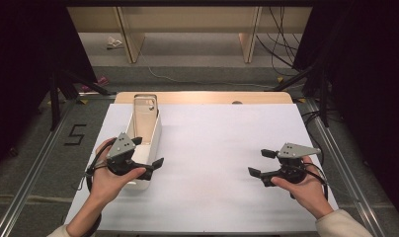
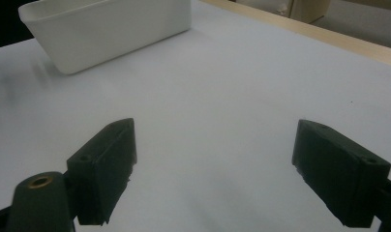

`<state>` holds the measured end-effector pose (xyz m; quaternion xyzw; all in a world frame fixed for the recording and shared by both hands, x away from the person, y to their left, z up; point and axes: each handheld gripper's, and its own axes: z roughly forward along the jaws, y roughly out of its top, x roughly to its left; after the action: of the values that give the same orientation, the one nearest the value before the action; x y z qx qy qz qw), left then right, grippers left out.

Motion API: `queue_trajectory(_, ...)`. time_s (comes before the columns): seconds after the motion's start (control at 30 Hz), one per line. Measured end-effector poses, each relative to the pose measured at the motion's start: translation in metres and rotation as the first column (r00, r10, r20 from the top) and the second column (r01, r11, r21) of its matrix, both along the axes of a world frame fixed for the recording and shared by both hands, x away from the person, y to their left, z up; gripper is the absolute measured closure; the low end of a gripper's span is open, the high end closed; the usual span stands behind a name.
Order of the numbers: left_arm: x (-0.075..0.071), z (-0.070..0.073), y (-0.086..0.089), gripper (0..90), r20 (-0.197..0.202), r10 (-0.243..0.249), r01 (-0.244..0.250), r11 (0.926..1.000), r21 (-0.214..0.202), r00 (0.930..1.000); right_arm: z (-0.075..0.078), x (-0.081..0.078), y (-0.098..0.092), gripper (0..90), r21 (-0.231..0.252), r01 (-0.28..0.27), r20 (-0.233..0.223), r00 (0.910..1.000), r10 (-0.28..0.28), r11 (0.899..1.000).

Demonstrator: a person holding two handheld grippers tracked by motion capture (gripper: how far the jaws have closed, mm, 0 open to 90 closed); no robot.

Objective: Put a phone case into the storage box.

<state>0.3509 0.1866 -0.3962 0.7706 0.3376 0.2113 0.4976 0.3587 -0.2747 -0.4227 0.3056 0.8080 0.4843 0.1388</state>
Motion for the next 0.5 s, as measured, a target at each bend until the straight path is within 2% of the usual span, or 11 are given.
queue_trajectory(0.5, -0.0093, -0.0073, 0.0054, 0.0, -0.001, 0.019, -0.019, 0.9997, 0.015, 0.9998, 0.0006, -0.0071, -0.0047, 16.7, 0.0, -0.002, 0.001, 1.0, 0.002, 1.0)
